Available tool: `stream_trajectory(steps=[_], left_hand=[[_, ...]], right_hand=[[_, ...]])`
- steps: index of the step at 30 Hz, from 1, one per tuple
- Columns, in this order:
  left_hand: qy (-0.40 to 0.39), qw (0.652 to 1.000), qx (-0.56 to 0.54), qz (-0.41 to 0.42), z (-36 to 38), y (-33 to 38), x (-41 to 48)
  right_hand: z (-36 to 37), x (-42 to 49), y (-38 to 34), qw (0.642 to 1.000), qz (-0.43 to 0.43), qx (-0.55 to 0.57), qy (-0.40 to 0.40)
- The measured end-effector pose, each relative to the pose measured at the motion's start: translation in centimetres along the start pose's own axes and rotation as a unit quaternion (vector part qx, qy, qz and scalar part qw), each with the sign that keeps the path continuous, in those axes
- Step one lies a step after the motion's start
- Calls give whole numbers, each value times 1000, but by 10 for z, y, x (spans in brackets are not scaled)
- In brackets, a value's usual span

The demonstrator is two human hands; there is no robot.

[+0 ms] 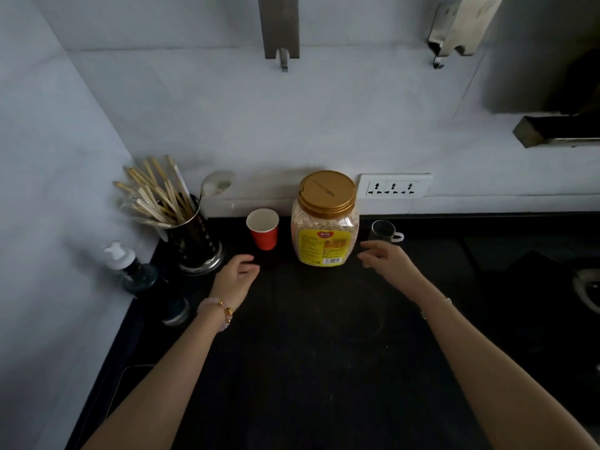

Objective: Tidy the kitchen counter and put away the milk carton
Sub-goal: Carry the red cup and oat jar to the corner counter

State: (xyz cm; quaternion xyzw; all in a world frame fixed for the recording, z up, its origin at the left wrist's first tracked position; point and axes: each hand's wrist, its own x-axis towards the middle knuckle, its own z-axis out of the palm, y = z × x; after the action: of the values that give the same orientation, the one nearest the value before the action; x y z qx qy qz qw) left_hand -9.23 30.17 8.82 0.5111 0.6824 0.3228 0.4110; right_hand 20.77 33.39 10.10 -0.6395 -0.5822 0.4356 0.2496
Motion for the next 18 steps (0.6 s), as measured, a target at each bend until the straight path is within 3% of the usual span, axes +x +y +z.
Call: stream_trajectory(steps=[6, 13, 18], left_hand=[[2, 999, -24, 27, 11, -2, -85], [-45, 994, -46, -83, 55, -67, -202], [-26, 990, -65, -119, 70, -100, -259]], right_hand=[[13, -74, 24, 993, 58, 95, 40], [44, -185, 84, 965, 181, 189, 26], [52, -247, 117, 953, 205, 221, 13]])
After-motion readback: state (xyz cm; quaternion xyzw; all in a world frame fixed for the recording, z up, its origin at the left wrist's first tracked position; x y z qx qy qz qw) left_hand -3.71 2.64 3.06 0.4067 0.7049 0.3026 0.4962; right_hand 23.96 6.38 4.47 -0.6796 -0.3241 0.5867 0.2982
